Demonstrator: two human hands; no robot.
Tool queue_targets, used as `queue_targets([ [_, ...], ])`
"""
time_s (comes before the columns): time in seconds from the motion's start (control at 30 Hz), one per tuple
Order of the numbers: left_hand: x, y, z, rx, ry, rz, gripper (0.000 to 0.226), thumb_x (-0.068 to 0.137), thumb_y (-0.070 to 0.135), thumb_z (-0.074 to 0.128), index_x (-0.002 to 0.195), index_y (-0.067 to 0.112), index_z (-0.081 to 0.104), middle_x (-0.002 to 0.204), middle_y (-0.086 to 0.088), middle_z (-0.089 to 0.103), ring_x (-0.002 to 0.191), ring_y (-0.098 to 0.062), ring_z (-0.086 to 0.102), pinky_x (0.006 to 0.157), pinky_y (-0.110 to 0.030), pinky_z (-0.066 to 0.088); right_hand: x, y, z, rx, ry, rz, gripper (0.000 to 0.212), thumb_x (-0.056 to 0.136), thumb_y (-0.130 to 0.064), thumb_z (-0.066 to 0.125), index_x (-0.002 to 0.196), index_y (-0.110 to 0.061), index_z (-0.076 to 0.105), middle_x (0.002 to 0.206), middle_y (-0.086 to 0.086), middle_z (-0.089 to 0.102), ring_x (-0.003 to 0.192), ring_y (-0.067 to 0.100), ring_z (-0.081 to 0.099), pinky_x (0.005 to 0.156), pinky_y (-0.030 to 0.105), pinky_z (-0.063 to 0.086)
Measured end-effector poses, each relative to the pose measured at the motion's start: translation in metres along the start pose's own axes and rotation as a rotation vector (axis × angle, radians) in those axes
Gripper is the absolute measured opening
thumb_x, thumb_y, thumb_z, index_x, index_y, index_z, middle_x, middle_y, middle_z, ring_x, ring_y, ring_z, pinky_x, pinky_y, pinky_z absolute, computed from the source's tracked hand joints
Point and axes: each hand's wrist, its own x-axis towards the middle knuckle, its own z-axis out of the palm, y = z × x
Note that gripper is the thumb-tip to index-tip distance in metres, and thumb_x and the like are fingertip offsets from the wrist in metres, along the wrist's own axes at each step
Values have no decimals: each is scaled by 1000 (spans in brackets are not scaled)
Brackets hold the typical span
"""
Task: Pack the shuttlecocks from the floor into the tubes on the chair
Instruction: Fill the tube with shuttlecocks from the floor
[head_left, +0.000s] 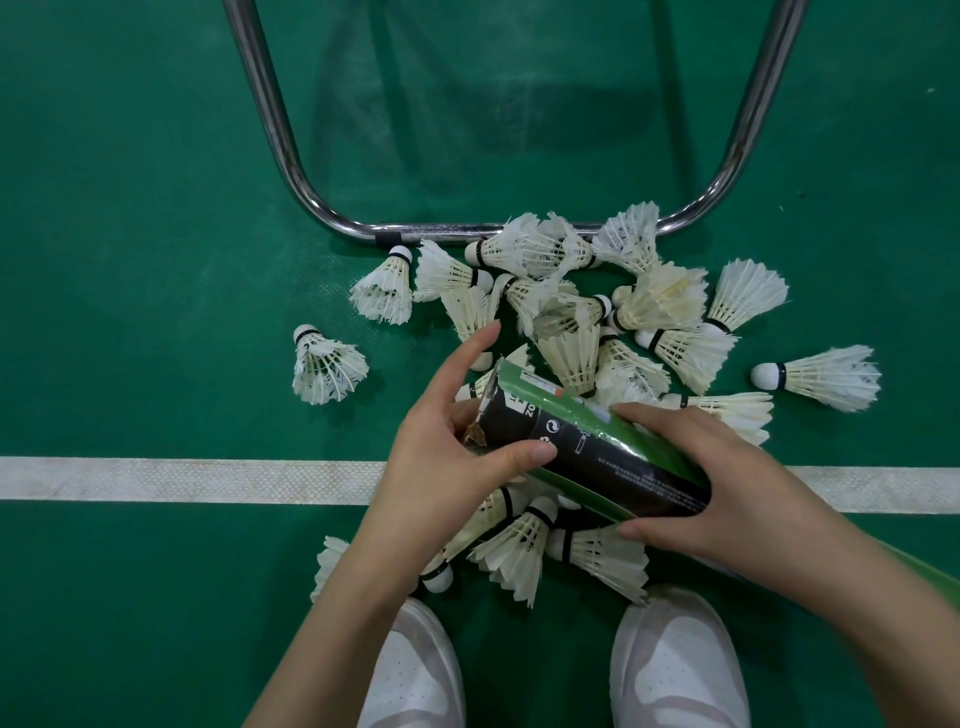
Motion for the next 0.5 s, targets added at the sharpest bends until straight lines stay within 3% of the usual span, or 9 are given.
queue_targets([
  [0.2,1,-1,-2,7,-38,0,84,74,1,74,131,52,39,88,6,74,83,-9,70,70,-19,55,1,0,2,-17,-8,2,79,61,-50,76,108,-76,18,112,-35,36,102,-7,45,85,23,46],
  [0.37,0,0,-1,-14,-88,22,82,78,-5,68,136,43,37,95,48,57,94,5,64,74,-11,50,1,0,3,-31,-17,2,79,61,-50,76,111,-73,19,113,-36,35,101,-4,46,85,24,47],
  [0.43,-1,0,0,2,-68,36,80,78,-2,69,134,45,37,98,50,54,95,13,60,75,-7,48,1,0,2,-41,-20,0,79,61,-51,75,111,-73,18,113,-36,34,100,-3,45,85,26,47],
  [0.5,-1,-4,-2,39,-20,38,78,76,6,74,130,51,40,99,37,62,93,11,62,79,-10,50,2,-1,2,-44,-17,-1,79,62,-52,75,111,-73,17,113,-36,34,100,-3,46,85,26,48],
])
